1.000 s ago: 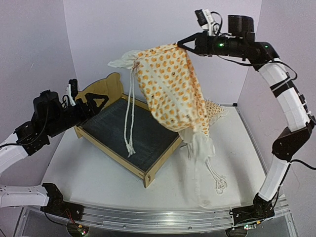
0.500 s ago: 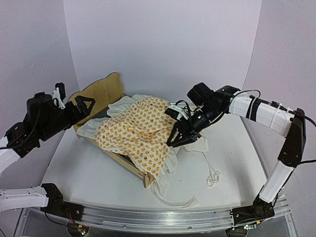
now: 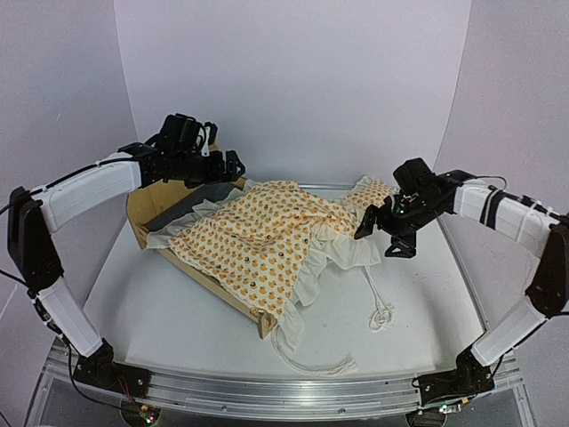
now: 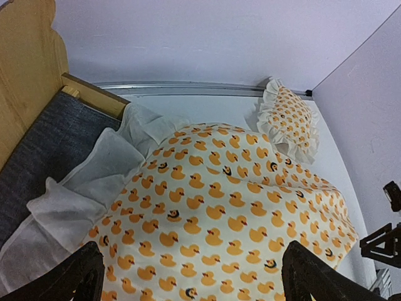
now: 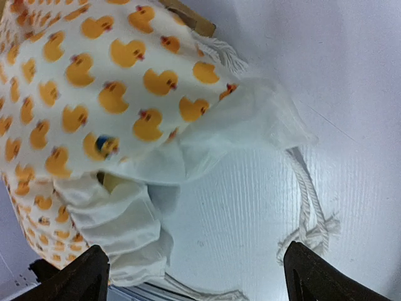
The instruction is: Set up the pet bed
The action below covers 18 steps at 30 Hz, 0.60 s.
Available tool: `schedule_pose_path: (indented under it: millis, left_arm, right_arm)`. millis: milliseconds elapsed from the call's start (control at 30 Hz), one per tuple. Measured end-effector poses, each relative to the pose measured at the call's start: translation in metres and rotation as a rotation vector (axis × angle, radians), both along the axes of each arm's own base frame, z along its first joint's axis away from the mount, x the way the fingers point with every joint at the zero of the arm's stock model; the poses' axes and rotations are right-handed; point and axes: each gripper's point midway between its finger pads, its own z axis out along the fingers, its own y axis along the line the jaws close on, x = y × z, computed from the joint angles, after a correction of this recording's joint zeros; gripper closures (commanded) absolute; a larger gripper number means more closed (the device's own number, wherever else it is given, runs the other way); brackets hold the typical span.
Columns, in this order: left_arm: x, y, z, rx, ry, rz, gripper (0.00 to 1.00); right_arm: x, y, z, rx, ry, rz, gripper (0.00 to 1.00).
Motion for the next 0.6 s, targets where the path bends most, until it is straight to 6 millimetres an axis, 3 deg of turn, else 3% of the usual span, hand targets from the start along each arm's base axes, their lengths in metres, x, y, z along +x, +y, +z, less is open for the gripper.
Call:
schedule_pose_path:
  millis: [167,433,533,600]
  left_arm:
    - [0.032,-0.014,-0.023,-0.005,0.051,-0.102,0.01]
    - [0.085,-0.037,-0.042,-0.117,0.101,-0.267,0.02]
    - [0.105,-0.045,-0.055,-0.134,0.109,-0.290,0.03]
    - [0.114,-0.054,-0.067,-0.149,0.121,-0.313,0.04]
  right_arm:
    - [0.047,0.010,-0.036,0.124,0.035,-0.110,0.02]
    - [0.105,0.041,-0.039,0.361,-0.102,-0.162,0.02]
    - [0.116,0.048,-0.043,0.406,-0.116,-0.174,0.09]
    - [0.121,0.051,-0.046,0.432,-0.124,-0.184,0.19]
